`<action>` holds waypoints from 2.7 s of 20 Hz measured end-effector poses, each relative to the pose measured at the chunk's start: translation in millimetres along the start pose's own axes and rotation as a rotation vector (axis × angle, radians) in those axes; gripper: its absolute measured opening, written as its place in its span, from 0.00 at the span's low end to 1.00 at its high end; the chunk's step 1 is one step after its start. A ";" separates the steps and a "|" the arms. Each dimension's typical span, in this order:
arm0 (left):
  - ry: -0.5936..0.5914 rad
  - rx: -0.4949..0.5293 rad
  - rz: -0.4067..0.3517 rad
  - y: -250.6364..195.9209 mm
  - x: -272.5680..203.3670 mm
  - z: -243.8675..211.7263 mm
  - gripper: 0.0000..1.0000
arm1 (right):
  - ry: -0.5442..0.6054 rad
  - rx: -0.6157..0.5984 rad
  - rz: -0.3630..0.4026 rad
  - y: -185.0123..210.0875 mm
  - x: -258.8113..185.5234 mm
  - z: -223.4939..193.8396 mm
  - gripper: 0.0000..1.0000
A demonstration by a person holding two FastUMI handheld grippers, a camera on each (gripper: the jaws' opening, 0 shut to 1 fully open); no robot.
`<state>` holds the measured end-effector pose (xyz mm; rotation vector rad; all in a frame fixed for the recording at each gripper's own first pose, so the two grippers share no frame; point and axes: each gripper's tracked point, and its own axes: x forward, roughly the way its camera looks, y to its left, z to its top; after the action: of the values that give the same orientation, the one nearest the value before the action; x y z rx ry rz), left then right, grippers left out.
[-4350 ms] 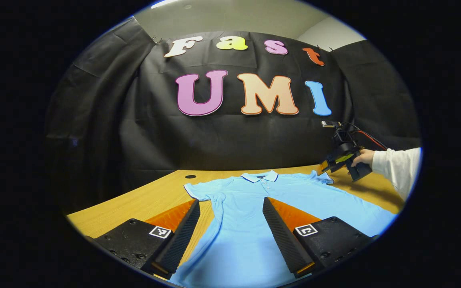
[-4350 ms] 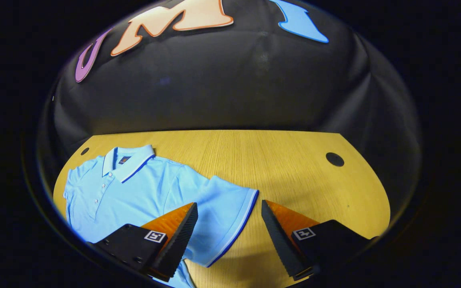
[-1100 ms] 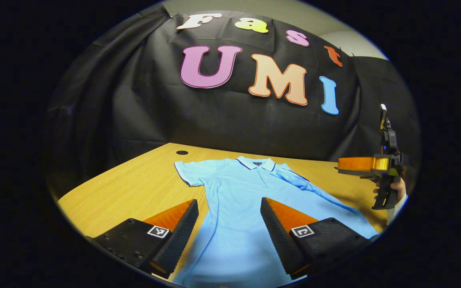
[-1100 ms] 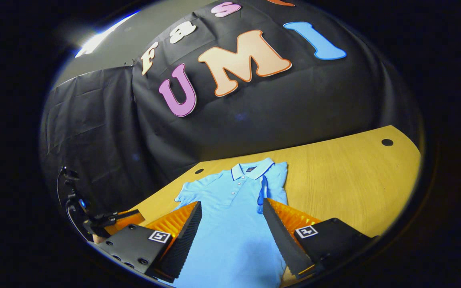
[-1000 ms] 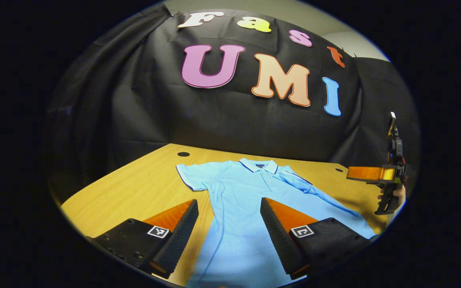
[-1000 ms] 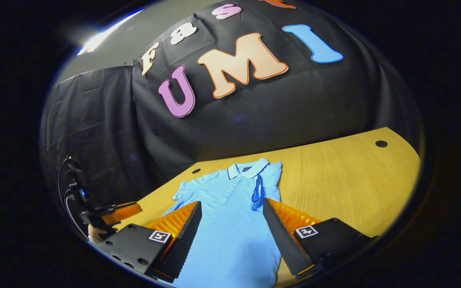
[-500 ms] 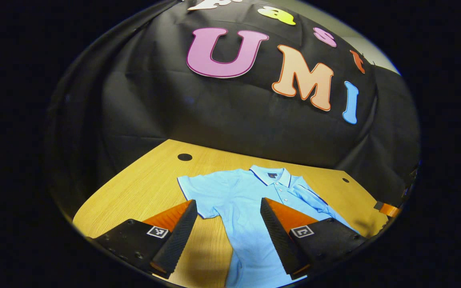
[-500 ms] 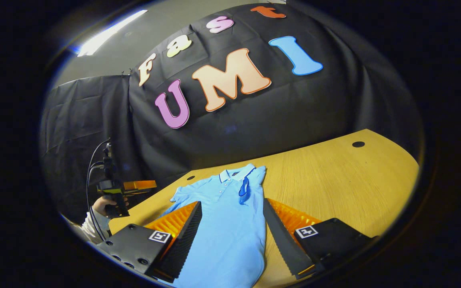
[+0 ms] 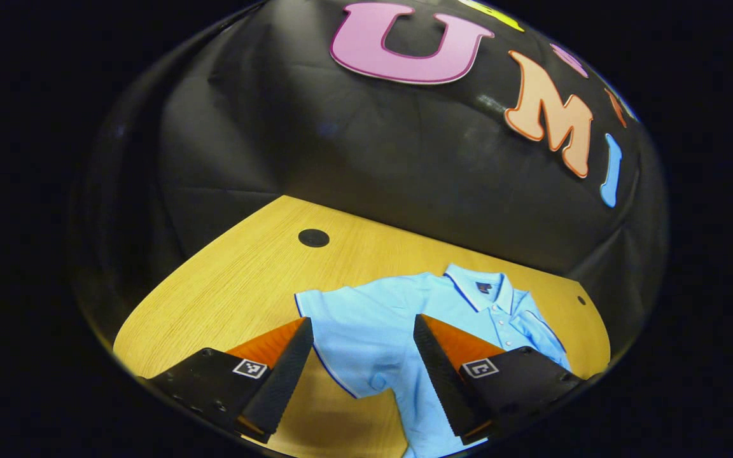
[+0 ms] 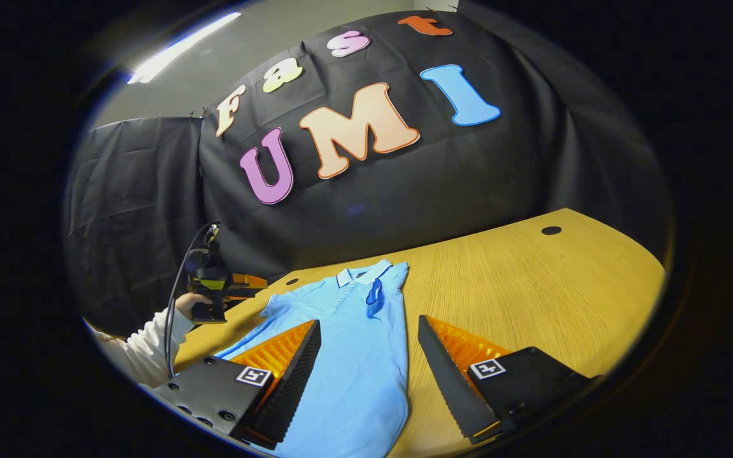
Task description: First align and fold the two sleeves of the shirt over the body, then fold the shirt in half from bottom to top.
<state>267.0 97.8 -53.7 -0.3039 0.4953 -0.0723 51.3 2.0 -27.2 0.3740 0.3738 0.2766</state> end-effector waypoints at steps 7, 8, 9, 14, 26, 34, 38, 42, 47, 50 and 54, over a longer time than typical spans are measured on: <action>0.072 0.056 0.042 9.9 27.3 -23.2 0.94 | -0.004 -0.007 -0.019 -2.4 -9.1 1.8 0.97; 0.076 0.060 0.047 11.1 29.7 -25.2 0.94 | -0.005 -0.008 -0.024 -4.4 -10.2 2.7 0.97; 0.080 0.065 0.050 12.0 31.4 -26.8 0.94 | -0.004 -0.007 -0.026 -4.4 -11.9 2.6 0.97; 0.096 0.093 0.073 17.7 35.1 -31.8 0.92 | -0.011 -0.004 -0.023 -2.7 -13.4 4.7 0.97; 0.117 0.145 0.078 14.9 40.4 -38.5 0.24 | -0.007 -0.003 -0.009 1.5 -16.5 3.3 0.97; 0.122 0.166 0.064 -4.0 33.3 -31.7 0.00 | -0.017 0.000 -0.007 4.2 -17.2 6.9 0.97; 0.050 0.228 -0.028 -63.5 22.9 -1.7 0.00 | -0.004 -0.002 -0.004 5.5 -17.1 2.1 0.97; 0.029 0.312 -0.130 -136.7 22.6 0.4 0.00 | 0.000 -0.009 -0.003 7.2 -17.3 0.2 0.97; 0.075 0.370 -0.206 -191.7 43.3 -28.5 0.00 | 0.007 -0.017 -0.004 10.9 -15.4 -5.7 0.97; 0.083 0.342 -0.246 -210.3 52.9 -38.4 0.01 | 0.016 -0.023 -0.005 11.2 -13.6 -9.3 0.97; 0.096 0.333 -0.264 -212.2 46.7 -41.9 0.53 | 0.028 -0.026 -0.003 13.3 -10.0 -12.9 0.97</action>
<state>288.9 -122.2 -45.5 -0.0378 0.5265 -0.4230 34.5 14.5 -30.0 0.3448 0.3976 0.2839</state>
